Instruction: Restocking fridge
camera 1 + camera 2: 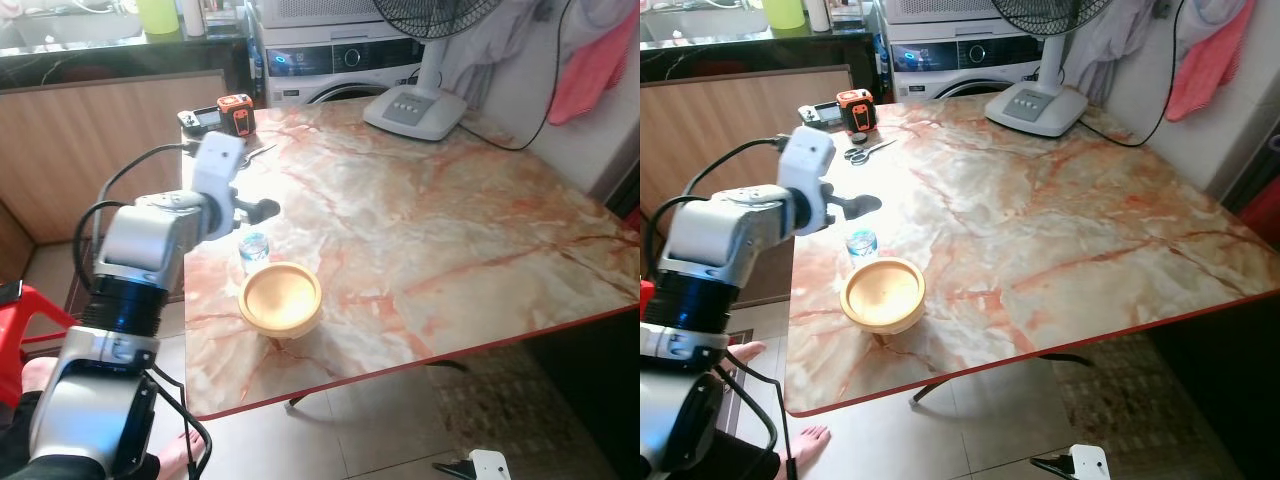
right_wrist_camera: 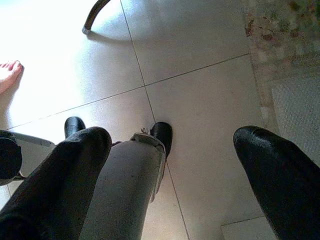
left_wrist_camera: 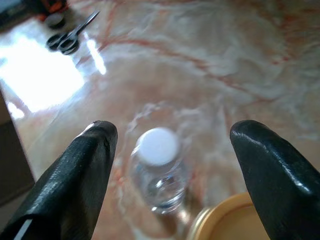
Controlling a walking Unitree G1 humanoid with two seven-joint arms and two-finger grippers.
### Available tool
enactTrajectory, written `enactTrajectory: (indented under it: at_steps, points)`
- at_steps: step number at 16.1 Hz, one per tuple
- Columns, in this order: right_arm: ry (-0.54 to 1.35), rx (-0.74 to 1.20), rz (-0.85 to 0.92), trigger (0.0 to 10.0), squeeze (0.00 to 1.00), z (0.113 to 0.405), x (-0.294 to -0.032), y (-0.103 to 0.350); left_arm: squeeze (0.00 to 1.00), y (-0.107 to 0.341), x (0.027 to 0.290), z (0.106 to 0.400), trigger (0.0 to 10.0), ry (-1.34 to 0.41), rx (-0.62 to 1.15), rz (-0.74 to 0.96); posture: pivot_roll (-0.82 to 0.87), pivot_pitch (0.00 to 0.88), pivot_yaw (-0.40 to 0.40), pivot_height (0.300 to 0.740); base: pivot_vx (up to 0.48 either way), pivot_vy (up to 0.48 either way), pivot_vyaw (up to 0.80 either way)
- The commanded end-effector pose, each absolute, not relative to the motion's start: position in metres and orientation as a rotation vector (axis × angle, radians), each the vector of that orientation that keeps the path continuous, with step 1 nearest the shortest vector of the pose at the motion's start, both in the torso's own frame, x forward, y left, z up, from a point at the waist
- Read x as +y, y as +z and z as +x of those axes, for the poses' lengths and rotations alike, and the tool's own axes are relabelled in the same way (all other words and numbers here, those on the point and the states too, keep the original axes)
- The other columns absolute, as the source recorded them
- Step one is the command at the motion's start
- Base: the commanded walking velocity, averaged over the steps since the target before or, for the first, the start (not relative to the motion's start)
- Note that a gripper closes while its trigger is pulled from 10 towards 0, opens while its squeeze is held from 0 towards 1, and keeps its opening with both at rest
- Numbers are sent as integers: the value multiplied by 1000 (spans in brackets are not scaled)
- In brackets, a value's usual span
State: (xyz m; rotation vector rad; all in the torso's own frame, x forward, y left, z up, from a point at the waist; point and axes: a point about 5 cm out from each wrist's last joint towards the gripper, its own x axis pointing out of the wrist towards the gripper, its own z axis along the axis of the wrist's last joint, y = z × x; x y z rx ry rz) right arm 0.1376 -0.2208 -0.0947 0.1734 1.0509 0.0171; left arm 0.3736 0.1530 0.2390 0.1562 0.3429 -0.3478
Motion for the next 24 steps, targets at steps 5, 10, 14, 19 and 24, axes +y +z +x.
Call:
enactTrajectory:
  at_steps: [5,10,14,19,24]
  points:
    - [17,1070,180,10000,0,133,-219,-97,0,249,170,380,10000,-305,403,140,126,0,5,740,0,0,0]
    - [16,1071,179,10000,0,132,-219,-97,0,242,170,389,10000,-345,427,81,114,0,4,740,0,0,0]
    - [11,1069,179,10000,0,132,-220,-97,0,253,169,394,10000,-360,393,89,109,0,3,740,0,0,0]
    - [9,1069,180,10000,0,133,-220,-97,0,254,167,398,10000,-405,399,81,111,0,2,740,0,0,0]
    - [5,1067,180,10000,0,133,-220,-97,0,245,166,402,10000,-471,429,107,104,0,0,740,0,0,0]
